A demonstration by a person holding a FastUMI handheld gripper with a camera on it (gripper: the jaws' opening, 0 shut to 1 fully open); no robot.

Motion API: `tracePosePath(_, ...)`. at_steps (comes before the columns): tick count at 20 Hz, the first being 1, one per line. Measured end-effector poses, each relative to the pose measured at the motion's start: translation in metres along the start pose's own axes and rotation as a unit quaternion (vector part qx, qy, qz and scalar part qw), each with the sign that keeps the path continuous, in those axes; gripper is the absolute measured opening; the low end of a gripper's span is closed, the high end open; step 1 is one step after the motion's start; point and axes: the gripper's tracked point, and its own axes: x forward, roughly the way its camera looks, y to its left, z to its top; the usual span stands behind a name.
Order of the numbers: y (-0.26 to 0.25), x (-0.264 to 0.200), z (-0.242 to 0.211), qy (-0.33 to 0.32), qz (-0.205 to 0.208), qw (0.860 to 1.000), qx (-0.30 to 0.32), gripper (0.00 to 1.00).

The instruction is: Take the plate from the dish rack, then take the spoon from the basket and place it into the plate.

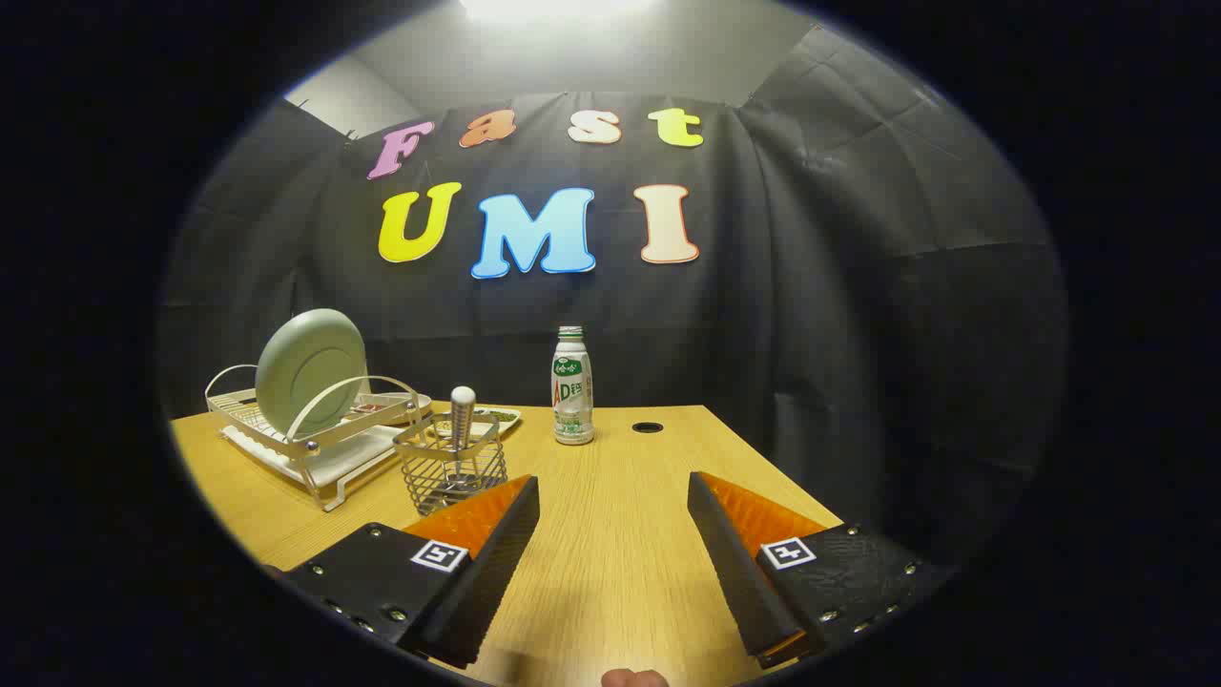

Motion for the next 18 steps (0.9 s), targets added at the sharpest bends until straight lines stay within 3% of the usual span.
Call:
tracePosePath(3, -0.007, 0.028, 0.009, 0.0, -0.01, 1.0, 0.017, 0.96)
tracePosePath(8, -0.016, 0.037, 0.076, -0.026, -0.031, 0.999, -0.001, 0.97)
tracePosePath(13, 0.029, 0.01, 0.151, -0.036, -0.013, 0.999, -0.001, 0.97)
tracePosePath(18, 0.098, -0.002, 0.188, -0.015, -0.003, 1.0, 0.014, 0.98)
